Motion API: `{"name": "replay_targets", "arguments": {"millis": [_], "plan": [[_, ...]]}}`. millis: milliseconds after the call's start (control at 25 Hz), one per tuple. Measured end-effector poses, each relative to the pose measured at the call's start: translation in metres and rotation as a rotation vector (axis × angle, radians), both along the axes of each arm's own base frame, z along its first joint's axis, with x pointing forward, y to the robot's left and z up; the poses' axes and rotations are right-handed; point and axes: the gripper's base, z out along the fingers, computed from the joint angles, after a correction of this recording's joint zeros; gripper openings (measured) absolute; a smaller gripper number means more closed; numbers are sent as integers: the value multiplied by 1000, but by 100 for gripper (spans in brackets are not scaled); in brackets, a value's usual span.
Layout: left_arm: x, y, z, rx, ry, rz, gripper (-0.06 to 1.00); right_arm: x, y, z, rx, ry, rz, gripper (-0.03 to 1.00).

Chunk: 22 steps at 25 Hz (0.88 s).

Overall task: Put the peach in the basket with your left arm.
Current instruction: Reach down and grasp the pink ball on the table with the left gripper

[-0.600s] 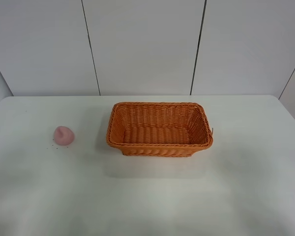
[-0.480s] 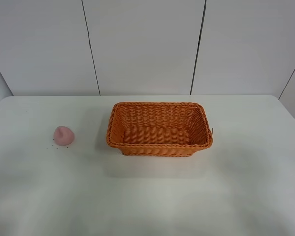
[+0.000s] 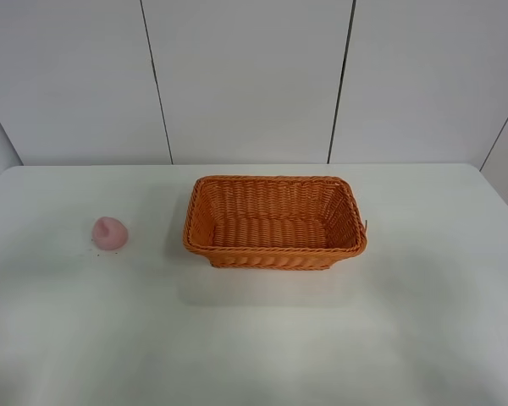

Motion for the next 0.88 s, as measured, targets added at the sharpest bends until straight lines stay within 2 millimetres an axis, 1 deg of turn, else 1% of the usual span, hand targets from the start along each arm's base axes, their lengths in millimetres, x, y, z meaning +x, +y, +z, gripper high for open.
{"name": "replay_targets", "arguments": {"millis": [80, 120, 280, 360, 520, 600, 720, 760, 840, 880], "plan": [[29, 0, 11, 3, 71, -2, 75, 0, 0, 0, 0, 0, 0, 69], [47, -1, 14, 4, 108, -1, 75, 0, 0, 0, 0, 0, 0, 69], [123, -2, 18, 6, 224, 5, 75, 0, 0, 0, 0, 0, 0, 69], [171, -2, 7, 8, 314, 7, 75, 0, 0, 0, 0, 0, 0, 69], [247, -4, -13, 10, 405, 7, 75, 0, 0, 0, 0, 0, 0, 69], [283, -4, -32, 11, 455, 8, 75, 0, 0, 0, 0, 0, 0, 69], [326, -5, -55, 12, 487, 7, 75, 0, 0, 0, 0, 0, 0, 69], [338, -5, -65, 10, 505, 7, 75, 0, 0, 0, 0, 0, 0, 69], [356, -7, -79, 0, 517, 7, 75, 0, 0, 0, 0, 0, 0, 69], [365, -7, -91, -2, 537, 6, 75, 0, 0, 0, 0, 0, 0, 69]]}}
